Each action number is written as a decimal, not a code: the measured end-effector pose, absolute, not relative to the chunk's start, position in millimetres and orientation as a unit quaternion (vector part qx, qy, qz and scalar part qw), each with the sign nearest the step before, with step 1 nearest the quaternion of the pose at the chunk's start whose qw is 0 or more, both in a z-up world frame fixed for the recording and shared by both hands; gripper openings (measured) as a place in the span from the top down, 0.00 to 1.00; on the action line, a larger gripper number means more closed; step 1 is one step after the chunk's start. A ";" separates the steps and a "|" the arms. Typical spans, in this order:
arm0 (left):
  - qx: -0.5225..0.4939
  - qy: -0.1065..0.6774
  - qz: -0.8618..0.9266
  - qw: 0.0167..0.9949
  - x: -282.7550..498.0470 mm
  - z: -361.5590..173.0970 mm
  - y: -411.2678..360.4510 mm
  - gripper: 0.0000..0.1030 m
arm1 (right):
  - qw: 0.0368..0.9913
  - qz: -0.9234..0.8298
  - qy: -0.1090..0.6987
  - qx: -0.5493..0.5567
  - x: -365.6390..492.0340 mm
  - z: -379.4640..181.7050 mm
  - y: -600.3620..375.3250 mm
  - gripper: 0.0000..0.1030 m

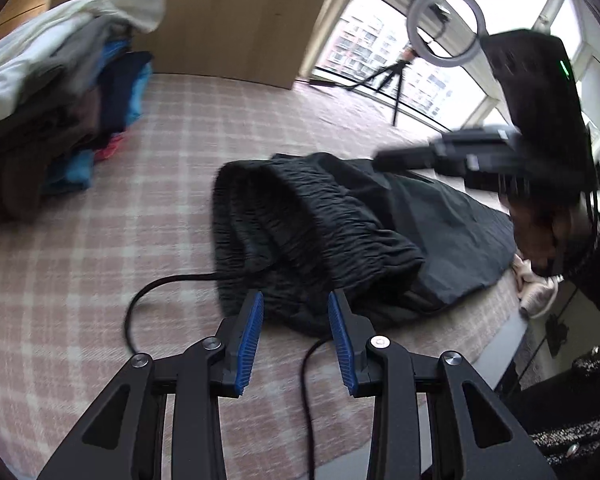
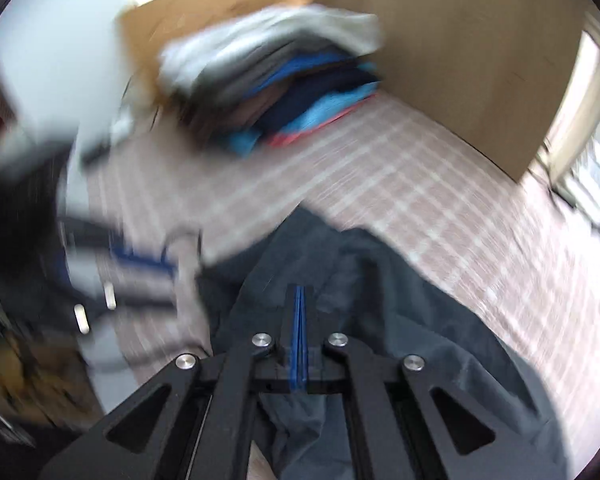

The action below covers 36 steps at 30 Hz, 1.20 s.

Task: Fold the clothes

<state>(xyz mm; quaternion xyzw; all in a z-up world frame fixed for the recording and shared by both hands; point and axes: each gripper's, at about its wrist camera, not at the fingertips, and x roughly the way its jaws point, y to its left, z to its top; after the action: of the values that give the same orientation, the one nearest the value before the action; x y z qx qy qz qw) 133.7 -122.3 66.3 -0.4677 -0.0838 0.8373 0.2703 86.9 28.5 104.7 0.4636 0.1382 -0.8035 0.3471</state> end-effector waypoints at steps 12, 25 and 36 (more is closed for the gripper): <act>-0.491 -0.080 0.826 0.266 152.0 59.3 -134.8 0.69 | 0.364 -0.732 0.502 0.283 189.1 42.0 -16.2 0.41; -0.478 -0.094 0.836 0.251 160.1 70.7 -150.0 0.69 | 0.352 -0.757 0.371 0.408 126.8 30.5 -14.0 0.86; -0.460 -0.024 0.816 0.349 108.2 80.3 -82.3 0.69 | 0.364 -0.792 -0.045 0.488 45.4 111.9 85.7 0.89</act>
<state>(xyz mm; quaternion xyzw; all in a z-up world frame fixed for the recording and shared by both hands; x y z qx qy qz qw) 108.2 -82.3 80.3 -0.4601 -0.0243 0.8160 0.3491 45.4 85.7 111.9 0.4881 -0.0452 -0.7920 0.3641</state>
